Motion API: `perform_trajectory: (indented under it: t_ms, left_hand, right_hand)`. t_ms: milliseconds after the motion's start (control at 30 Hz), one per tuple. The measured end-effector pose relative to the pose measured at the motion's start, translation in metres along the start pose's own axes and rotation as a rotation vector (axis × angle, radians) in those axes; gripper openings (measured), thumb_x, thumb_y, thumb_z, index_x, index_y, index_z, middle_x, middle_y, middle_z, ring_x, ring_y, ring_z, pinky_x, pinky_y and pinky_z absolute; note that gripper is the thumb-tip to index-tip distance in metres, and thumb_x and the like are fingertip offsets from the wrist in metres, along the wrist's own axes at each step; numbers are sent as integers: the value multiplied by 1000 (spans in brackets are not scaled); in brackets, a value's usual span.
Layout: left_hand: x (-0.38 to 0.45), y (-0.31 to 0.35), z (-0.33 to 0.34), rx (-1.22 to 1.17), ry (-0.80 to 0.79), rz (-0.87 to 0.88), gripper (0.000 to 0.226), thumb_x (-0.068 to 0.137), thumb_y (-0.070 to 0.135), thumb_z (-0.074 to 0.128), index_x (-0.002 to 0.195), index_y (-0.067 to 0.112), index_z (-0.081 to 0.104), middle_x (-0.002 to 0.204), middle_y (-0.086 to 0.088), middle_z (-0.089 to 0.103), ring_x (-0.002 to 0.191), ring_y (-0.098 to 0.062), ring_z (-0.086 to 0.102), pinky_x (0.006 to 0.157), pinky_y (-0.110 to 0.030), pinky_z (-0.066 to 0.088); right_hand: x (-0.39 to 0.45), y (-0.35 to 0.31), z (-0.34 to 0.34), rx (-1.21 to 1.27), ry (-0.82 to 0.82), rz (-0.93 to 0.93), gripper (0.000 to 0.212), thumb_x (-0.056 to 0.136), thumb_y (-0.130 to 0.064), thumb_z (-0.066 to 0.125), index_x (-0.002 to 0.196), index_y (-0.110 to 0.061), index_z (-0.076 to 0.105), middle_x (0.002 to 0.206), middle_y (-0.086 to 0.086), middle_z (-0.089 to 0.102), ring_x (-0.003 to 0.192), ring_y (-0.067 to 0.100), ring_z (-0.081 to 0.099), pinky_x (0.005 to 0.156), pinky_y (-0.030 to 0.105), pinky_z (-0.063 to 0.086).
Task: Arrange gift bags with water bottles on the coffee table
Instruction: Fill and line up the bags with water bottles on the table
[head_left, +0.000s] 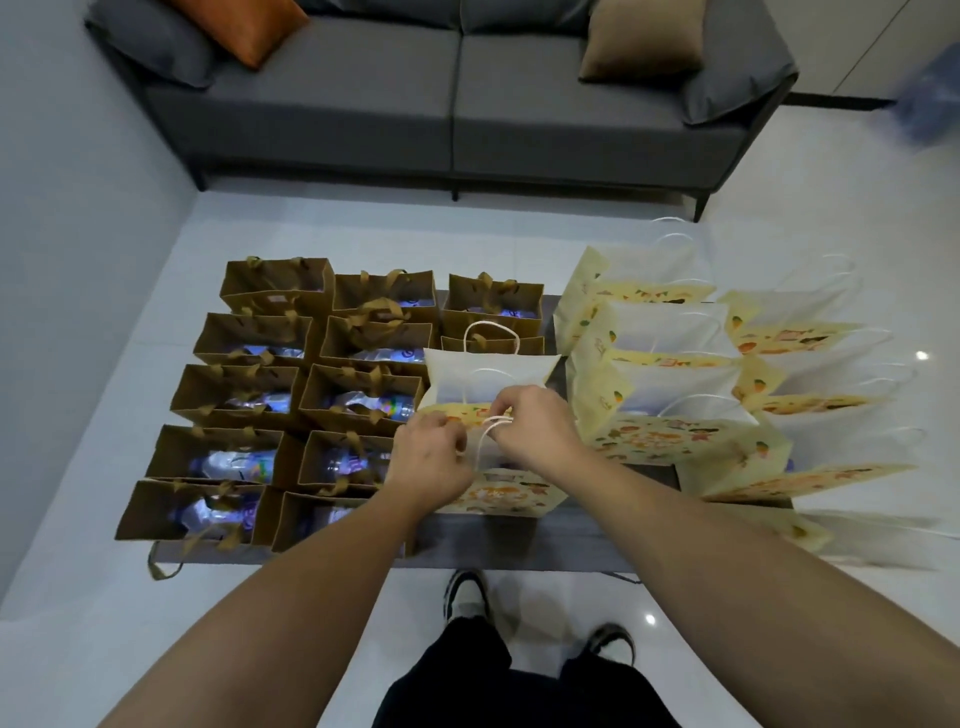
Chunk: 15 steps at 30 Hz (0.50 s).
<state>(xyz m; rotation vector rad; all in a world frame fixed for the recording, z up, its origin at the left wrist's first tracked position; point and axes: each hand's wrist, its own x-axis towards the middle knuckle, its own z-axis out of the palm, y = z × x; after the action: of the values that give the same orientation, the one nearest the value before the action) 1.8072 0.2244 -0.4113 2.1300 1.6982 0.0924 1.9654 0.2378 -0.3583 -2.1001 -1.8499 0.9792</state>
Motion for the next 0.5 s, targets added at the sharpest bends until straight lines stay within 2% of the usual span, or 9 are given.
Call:
perform_trajectory:
  t_ms: [167,233,300,367,500]
  left_hand:
    - [19,27,-8,-207,155,-17,13,92,21,62,103,22,68,106,2,64,98,-9,46,84,-25,39]
    - [31,50,-17,-287,246,-39,17,96,20,58,110,21,68,108,3,64,100,-7,44,85,-27,40]
    - [44,81,-25,-316,284,-11,20,97,21,55,113,21,67,108,3,64,103,-11,46,87,-30,41]
    - [56,116,-25,-289,257,97,20,97,23,55,110,19,69,105,0,65,103,-18,49,88,-35,45]
    - [66,189,-1,-225,102,311,18,90,23,58,101,17,71,100,-4,69,99,-25,56,86,-38,48]
  right_hand:
    - [-5,27,-15,-12,-39,49,40,74,-23,79,111,-32,68,98,-3,68,91,18,63,71,30,53]
    - [-12,43,-27,15,-62,79,45,75,-25,79,119,-30,67,104,-3,66,96,18,62,80,34,55]
    - [-19,62,-39,55,-62,111,45,79,-28,79,122,-27,67,105,-4,65,99,17,62,82,30,52]
    - [-28,83,-51,53,-19,146,43,77,-30,79,118,-24,68,102,-4,66,98,18,63,79,26,48]
    - [-54,133,-76,43,76,221,34,73,-30,73,107,-24,71,100,2,73,97,24,66,76,29,50]
